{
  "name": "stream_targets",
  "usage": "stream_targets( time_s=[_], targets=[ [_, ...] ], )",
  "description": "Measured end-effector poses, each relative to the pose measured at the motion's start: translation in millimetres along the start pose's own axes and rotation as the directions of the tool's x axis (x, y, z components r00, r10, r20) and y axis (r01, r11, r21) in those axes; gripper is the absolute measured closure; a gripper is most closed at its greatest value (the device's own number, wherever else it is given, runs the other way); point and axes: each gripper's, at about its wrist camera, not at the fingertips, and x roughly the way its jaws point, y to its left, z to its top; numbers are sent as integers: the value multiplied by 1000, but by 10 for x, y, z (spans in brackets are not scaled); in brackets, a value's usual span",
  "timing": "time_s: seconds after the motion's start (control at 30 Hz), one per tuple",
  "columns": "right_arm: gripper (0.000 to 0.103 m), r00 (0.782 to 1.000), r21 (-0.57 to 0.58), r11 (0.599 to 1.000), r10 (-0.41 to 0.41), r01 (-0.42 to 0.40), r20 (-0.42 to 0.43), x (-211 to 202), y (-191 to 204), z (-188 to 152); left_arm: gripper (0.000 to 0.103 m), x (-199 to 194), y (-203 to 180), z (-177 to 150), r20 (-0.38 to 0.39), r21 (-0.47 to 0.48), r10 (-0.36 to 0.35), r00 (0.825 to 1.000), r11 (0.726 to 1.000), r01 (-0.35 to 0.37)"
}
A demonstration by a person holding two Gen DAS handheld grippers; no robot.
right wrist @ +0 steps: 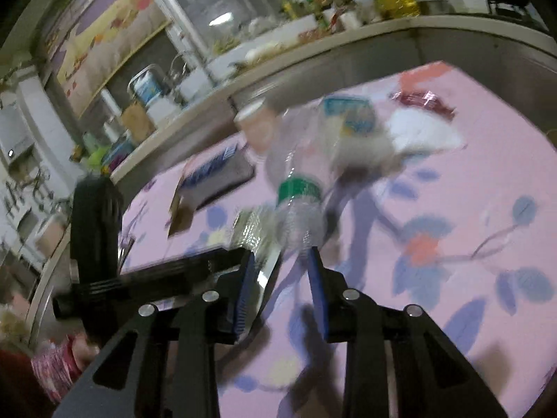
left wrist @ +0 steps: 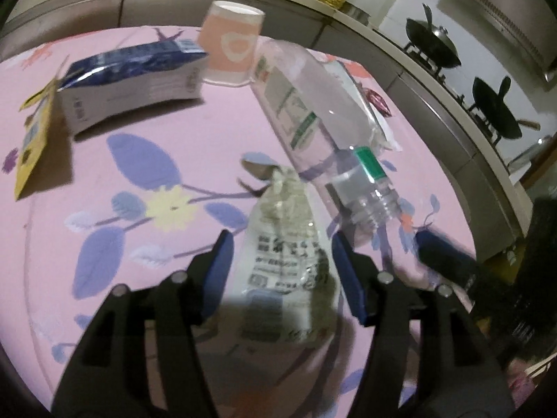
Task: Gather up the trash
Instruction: 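Move the left tool to the clear plastic bag while the right tool grasps the water bottle, then lift the plastic bag with the left tool while the right tool lifts the water bottle toward the bin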
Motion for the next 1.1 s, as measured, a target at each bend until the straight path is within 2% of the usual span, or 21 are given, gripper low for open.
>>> stream_targets(
  time_s=[0.1,0.13,0.17,0.2,0.23,0.33,0.4,0.43,0.53,0.67,0.77,0.83,0.9,0.93,1.03,1.07,1.1],
  targets=[
    [70,1000,45,999,16,-16,-5,143,-71,212,47,75,-128,33,17,67,47,999,997,-48],
    [65,1000,49,999,21,-20,-11,193,-83,265,48,91,-157,43,22,87,63,998,994,-64],
    [57,999,53,998,25,-24,-24,264,-83,322,63,106,-178,47,24,103,76,997,992,-78],
    [54,999,54,998,31,-29,-34,330,-59,355,65,120,-187,47,24,119,80,997,990,-82],
    [48,998,56,998,40,-37,-49,412,-46,398,73,118,-190,42,31,133,81,996,987,-84],
    [45,995,51,999,-5,10,-100,608,-17,455,75,49,-169,18,52,155,70,996,985,-77],
    [50,988,44,999,-11,18,-153,750,-20,424,76,-2,-83,-12,49,136,68,996,988,-74],
    [64,985,43,999,-8,16,-173,782,-21,385,76,-29,-35,-36,50,126,66,997,989,-71],
    [65,979,38,999,30,-23,-203,729,-28,228,76,-146,99,-129,57,112,70,996,991,-76],
    [65,978,-32,999,31,-39,-205,334,-56,-137,73,-248,228,-199,45,86,61,997,994,-65],
    [65,972,-57,996,50,-65,-231,72,-80,-385,57,-259,297,-220,21,50,45,999,998,-46],
    [65,970,-55,997,34,-49,-241,-100,-131,-523,51,-255,277,-229,22,55,44,999,997,-45],
    [62,973,-44,999,17,-28,-231,-209,-165,-573,43,-216,203,-215,22,77,60,998,995,-61],
    [58,975,-38,999,7,-16,-221,-232,-175,-569,43,-190,160,-204,20,89,65,998,994,-66],
    [41,984,-13,1000,5,-8,-178,-230,-194,-497,43,-116,50,-169,10,111,71,997,991,-71],
    [38,986,-6,1000,7,-8,-169,-204,-189,-462,43,-95,18,-160,13,123,86,996,989,-87],
    [37,986,-5,1000,9,-10,-167,-169,-179,-432,51,-79,-5,-157,15,136,101,995,985,-102]
  ],
)
